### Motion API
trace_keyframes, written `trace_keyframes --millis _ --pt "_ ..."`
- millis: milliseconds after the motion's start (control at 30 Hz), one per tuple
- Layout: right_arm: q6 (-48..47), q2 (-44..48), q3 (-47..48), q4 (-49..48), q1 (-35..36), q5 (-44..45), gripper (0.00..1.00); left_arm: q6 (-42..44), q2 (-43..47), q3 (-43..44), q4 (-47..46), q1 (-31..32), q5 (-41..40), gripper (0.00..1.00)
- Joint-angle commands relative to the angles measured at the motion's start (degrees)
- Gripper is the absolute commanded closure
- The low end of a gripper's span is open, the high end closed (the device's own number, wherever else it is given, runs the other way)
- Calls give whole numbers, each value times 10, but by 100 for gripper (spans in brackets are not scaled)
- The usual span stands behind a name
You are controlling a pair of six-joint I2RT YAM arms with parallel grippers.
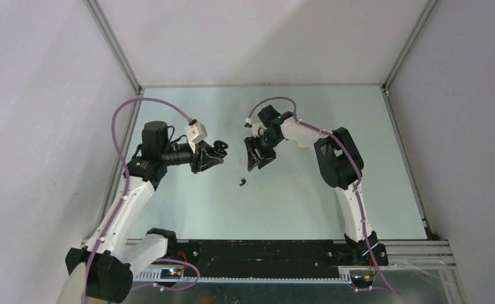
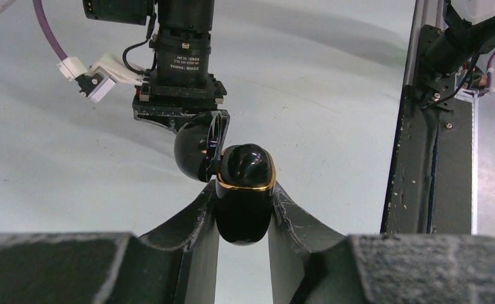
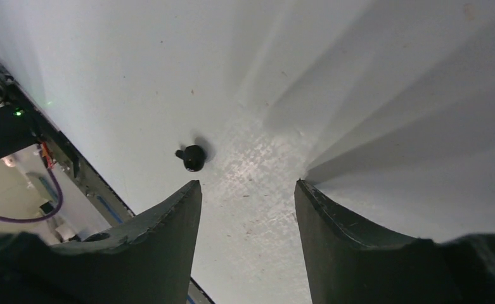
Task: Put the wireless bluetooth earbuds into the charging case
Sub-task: Pick up the left earbud from the center of the board.
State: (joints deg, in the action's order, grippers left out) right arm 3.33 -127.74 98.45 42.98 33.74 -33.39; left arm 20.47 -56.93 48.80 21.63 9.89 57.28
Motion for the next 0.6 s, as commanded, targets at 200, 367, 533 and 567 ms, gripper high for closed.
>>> trace_keyframes --millis 200,367,533,567 --pt "88 -10 -35 -42 40 -82 50 -9 23 -8 -38 -5 18 100" --pt "96 -23 -32 -49 49 -85 53 -10 29 -15 -44 -4 22 100" --pt "102 -40 -19 -49 47 -86 55 -10 32 -18 -47 -5 27 100" --pt "103 -41 -18 -49 46 -86 56 -10 32 -18 -48 -5 27 100"
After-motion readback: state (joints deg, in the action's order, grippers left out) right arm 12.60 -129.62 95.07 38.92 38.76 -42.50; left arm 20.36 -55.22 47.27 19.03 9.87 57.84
